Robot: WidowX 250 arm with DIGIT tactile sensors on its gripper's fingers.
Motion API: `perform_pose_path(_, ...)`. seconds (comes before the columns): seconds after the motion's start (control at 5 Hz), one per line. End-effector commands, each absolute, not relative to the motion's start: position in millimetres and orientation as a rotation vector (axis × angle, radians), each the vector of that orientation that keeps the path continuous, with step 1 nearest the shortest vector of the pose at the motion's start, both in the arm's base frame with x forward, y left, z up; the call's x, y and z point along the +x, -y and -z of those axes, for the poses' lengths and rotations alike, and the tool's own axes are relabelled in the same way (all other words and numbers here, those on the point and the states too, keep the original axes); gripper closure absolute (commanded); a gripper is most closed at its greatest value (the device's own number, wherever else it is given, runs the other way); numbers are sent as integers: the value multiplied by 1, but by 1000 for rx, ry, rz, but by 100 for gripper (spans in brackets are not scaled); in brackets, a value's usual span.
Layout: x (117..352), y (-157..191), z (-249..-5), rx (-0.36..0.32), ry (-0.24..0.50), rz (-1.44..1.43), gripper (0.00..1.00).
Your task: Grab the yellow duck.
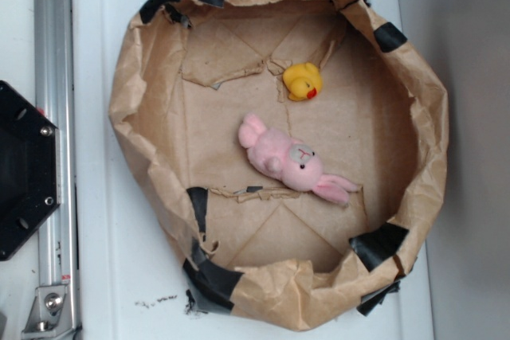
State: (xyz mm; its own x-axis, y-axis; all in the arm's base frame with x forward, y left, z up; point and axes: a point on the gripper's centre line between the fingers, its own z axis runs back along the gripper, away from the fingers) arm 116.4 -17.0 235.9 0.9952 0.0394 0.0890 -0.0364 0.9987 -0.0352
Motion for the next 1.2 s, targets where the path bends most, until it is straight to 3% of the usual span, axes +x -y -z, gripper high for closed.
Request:
perform_pose_path(0.0, 116, 17, -236, -34, 90, -38, 0)
perform_pose_path(0.2, 156, 7, -222, -33, 188, -164, 0)
perform_pose_path(0.4, 189, -3, -203, -114, 289, -360, 0)
perform_pose_path(0.6, 216, -10, -182, -94, 360, -494, 0)
perform_pose_path(1.0, 254, -35, -141, -40, 343, -670, 0)
